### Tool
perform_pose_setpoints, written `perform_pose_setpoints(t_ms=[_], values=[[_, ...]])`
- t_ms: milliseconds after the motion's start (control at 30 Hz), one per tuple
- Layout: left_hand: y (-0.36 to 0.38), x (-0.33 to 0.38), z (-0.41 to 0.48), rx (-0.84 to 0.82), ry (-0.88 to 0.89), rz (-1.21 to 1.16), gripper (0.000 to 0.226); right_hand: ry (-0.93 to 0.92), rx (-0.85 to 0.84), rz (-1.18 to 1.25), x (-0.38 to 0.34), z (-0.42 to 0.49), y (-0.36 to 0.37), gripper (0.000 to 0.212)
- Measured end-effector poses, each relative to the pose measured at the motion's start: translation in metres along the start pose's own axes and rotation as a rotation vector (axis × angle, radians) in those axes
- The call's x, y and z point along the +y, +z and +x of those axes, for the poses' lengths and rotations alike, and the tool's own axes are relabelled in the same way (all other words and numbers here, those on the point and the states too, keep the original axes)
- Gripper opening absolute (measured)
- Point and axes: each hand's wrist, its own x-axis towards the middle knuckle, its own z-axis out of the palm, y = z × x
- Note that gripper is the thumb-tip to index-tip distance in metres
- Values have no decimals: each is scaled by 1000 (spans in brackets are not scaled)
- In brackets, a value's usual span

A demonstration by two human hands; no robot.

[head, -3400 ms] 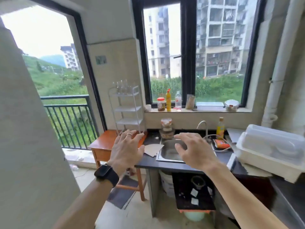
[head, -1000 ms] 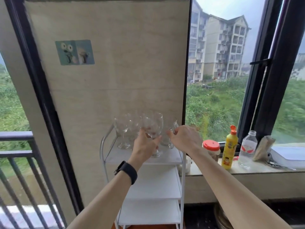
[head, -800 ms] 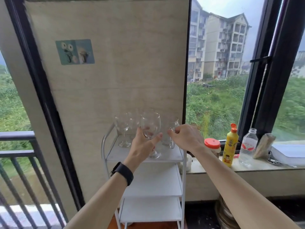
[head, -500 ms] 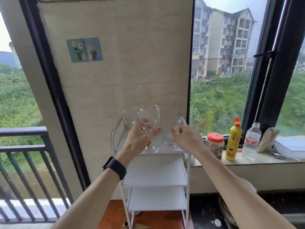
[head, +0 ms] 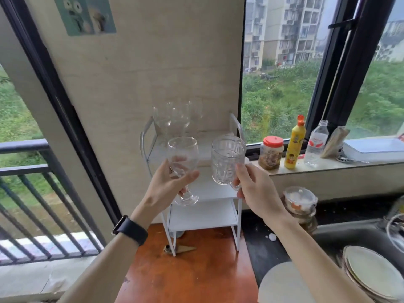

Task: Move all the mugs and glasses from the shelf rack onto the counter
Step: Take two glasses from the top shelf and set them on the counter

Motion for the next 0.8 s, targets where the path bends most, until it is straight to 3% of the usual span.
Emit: perform_pose_setpoints(t_ms=[200,400,800], values=[[67,-34,-51,-192,-49,94,57,69,80,-112,73,-99,-44,36],[200,-61,-114,-437,-103,114,46,264,194,-122,132,-212,-131,47],[555,3,-327,-1043,-54,-25,53,563,798,-264,147,-518,-378,38]])
